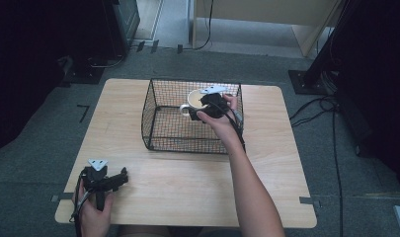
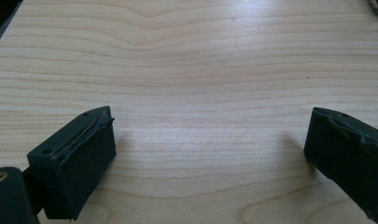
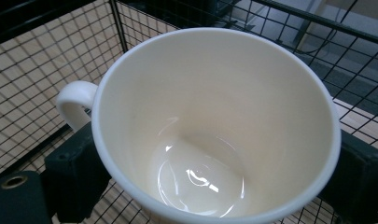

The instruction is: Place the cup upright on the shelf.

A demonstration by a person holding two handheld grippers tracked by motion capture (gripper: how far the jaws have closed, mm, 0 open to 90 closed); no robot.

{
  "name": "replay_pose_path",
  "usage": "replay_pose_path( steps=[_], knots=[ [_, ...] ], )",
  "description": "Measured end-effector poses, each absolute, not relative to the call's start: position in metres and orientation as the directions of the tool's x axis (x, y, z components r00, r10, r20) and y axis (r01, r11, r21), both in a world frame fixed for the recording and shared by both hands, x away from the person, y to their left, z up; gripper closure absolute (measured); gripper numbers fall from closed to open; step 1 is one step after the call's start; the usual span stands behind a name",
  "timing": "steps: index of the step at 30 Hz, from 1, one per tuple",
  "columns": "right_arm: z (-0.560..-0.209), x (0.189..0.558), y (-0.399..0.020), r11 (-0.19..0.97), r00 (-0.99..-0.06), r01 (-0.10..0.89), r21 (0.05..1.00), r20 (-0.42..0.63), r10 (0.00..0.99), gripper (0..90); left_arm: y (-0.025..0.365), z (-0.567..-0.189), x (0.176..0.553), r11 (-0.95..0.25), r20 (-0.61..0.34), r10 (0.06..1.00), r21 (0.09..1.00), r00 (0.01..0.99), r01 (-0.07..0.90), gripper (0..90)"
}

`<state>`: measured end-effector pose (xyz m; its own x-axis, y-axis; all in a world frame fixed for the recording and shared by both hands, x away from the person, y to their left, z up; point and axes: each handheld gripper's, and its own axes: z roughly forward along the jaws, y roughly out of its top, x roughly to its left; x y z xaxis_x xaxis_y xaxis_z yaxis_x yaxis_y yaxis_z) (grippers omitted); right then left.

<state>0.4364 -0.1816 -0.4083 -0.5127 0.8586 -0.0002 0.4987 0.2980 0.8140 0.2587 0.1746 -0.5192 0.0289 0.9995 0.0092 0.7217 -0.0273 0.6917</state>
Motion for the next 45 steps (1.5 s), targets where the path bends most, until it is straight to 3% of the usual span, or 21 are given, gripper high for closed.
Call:
replay_pose_path(
  steps=[10,22,45],
  knots=[
    [-0.428,0.454,-0.180,0.320,-0.527,0.499,0.805,-0.010,0.850,8.6,0.175,-0.519,0.259,-0.027,0.009,1.000,0.692,0.029,0.722,2.2],
    [-0.446,0.464,-0.179,0.389,-0.557,0.562,0.730,-0.013,0.830,8.6,0.175,-0.519,0.259,-0.027,0.010,1.000,0.691,0.029,0.722,2.2],
    [-0.450,0.465,-0.177,0.438,-0.567,0.617,0.653,-0.016,0.823,6.9,0.175,-0.519,0.259,-0.027,0.009,1.000,0.692,0.029,0.722,2.2]
  ],
)
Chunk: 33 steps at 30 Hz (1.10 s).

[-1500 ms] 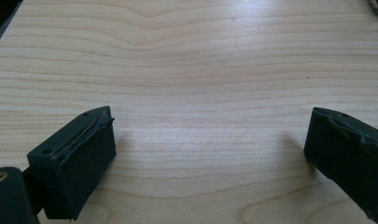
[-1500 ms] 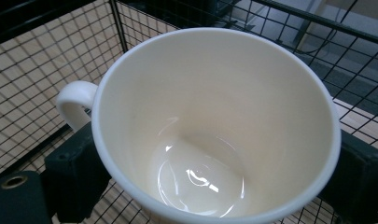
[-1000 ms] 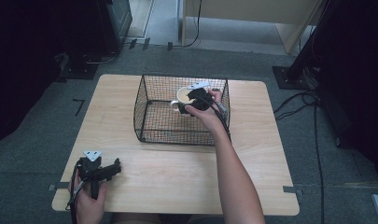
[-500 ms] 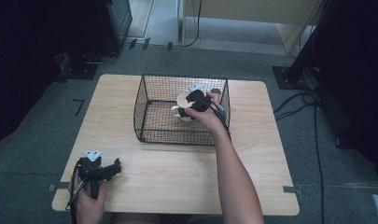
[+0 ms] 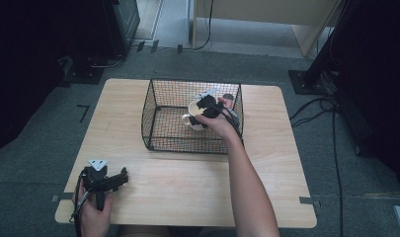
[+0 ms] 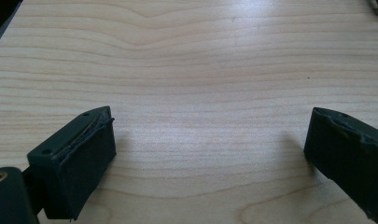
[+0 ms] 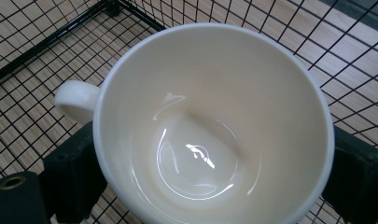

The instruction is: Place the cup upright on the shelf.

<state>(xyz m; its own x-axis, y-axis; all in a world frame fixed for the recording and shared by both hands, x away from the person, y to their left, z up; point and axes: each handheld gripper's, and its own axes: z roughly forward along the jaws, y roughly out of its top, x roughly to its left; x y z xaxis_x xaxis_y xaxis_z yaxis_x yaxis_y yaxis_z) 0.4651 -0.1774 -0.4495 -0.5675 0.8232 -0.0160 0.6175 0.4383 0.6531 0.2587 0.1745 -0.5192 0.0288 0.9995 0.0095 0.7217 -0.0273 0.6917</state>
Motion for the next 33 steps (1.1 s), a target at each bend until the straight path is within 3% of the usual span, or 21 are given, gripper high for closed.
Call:
replay_pose_path(
  steps=[3,19,33],
  knots=[
    [-0.445,0.464,-0.178,0.432,-0.578,0.594,0.679,-0.013,0.816,0.0,0.175,-0.519,0.259,-0.028,0.010,1.000,0.691,0.029,0.722,2.2],
    [-0.409,0.451,-0.188,0.360,-0.570,0.467,0.808,-0.035,0.821,0.0,0.175,-0.519,0.259,-0.028,0.010,1.000,0.691,0.029,0.722,2.2],
    [-0.385,0.424,-0.187,0.385,-0.608,0.423,0.820,-0.058,0.792,0.0,0.175,-0.519,0.259,-0.027,0.009,1.000,0.691,0.029,0.722,2.2]
  ],
)
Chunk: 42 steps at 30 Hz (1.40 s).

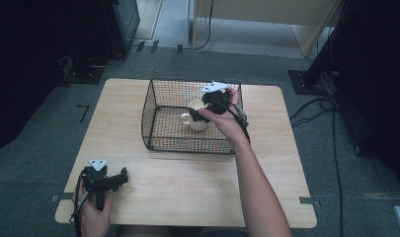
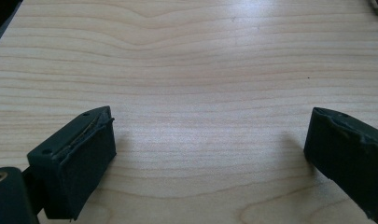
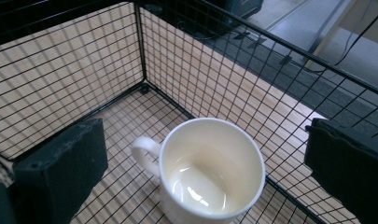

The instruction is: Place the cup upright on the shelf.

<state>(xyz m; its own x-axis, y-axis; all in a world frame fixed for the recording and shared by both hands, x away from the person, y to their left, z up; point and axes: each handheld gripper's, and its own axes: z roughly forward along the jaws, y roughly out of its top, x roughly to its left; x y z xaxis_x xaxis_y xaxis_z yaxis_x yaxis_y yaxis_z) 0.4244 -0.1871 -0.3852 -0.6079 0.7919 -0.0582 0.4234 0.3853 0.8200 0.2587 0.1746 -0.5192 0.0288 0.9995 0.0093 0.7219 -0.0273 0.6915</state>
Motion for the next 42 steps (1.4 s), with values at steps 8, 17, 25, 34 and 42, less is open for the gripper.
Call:
replay_pose_path(
  steps=[8,17,25,34,42],
  knots=[
    [-0.385,0.405,-0.195,0.385,-0.602,0.440,0.812,-0.052,0.797,0.0,0.175,-0.519,0.259,-0.027,0.009,1.000,0.691,0.029,0.722,2.2],
    [-0.382,0.380,-0.212,0.378,-0.594,0.441,0.814,-0.051,0.803,0.0,0.175,-0.519,0.259,-0.027,0.009,1.000,0.691,0.029,0.722,2.2],
    [-0.383,0.356,-0.225,0.377,-0.597,0.435,0.818,-0.051,0.800,0.0,0.174,-0.519,0.259,-0.026,0.009,1.000,0.693,0.028,0.721,2.2],
    [-0.387,0.332,-0.239,0.374,-0.594,0.438,0.818,-0.049,0.803,0.0,0.175,-0.519,0.259,-0.027,0.009,1.000,0.693,0.028,0.721,2.2],
    [-0.393,0.314,-0.255,0.363,-0.581,0.445,0.819,-0.046,0.813,0.0,0.174,-0.519,0.259,-0.026,0.008,1.000,0.693,0.028,0.720,2.2]
  ],
)
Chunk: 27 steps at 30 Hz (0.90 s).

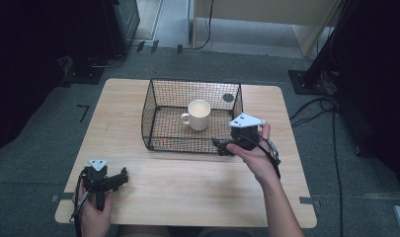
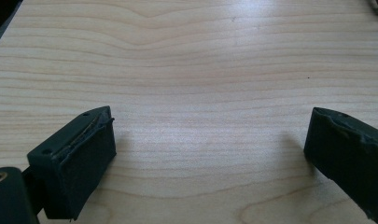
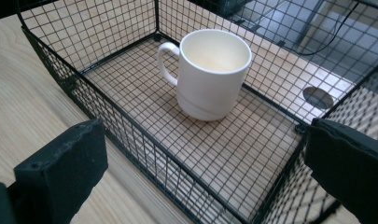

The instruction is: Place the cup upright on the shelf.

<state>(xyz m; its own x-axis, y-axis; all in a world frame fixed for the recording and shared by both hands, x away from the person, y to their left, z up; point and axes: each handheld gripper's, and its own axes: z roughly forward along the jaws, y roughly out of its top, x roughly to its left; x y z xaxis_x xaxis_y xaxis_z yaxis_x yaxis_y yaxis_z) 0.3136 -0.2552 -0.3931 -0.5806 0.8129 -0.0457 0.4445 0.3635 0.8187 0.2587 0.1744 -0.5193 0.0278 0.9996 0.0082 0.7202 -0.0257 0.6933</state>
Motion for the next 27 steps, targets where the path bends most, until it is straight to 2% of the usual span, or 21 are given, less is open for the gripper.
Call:
replay_pose_path(
  steps=[27],
  knots=[
    [-0.429,0.270,-0.309,0.306,-0.514,0.492,0.815,-0.012,0.858,0.0,0.175,-0.519,0.259,-0.027,0.009,1.000,0.692,0.029,0.722,2.2]
  ],
)
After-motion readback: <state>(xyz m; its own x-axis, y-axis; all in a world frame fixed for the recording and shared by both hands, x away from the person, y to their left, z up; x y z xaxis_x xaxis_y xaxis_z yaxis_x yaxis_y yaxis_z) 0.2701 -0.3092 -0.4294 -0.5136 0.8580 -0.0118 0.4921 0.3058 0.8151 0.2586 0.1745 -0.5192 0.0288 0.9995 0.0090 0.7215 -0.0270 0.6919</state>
